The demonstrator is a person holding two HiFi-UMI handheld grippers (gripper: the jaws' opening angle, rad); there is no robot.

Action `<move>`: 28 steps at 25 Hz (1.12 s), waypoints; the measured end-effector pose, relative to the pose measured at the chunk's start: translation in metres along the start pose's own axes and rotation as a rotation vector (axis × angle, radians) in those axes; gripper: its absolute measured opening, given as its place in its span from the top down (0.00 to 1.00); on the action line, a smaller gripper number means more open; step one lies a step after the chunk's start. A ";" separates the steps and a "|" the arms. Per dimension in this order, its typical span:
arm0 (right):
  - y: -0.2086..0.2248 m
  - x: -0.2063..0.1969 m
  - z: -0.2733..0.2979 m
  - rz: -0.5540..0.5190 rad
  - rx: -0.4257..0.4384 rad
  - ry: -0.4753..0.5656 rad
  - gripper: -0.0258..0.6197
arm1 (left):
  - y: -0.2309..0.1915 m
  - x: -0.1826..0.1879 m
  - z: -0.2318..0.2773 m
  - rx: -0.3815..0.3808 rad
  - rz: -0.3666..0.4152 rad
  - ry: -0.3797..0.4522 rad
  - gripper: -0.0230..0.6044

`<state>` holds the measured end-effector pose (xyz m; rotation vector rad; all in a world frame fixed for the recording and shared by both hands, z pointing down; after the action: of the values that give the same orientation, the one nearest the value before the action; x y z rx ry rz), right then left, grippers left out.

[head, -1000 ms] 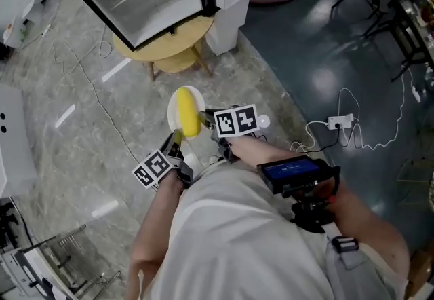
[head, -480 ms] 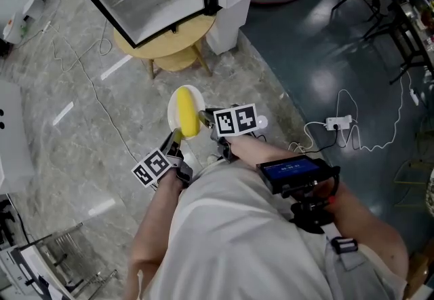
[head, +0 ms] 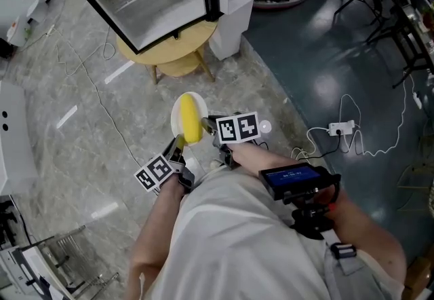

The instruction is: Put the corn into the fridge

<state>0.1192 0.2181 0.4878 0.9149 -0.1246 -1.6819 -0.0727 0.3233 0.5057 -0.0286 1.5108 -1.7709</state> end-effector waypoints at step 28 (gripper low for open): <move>-0.005 0.013 0.011 -0.006 0.010 -0.016 0.88 | -0.006 0.013 0.004 0.000 -0.016 0.006 0.88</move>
<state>0.1085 0.2041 0.4860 0.9097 -0.1415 -1.6960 -0.0827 0.3124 0.5057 -0.0358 1.5184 -1.7853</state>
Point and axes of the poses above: the fingertips, and each gripper's own axes: z forward along the fingers, y to its right, x out of its top, the point moved 9 cm from there along -z, backward along the fingers, and after that the axes turned 12 degrees about -x, right-handed, at the moved point
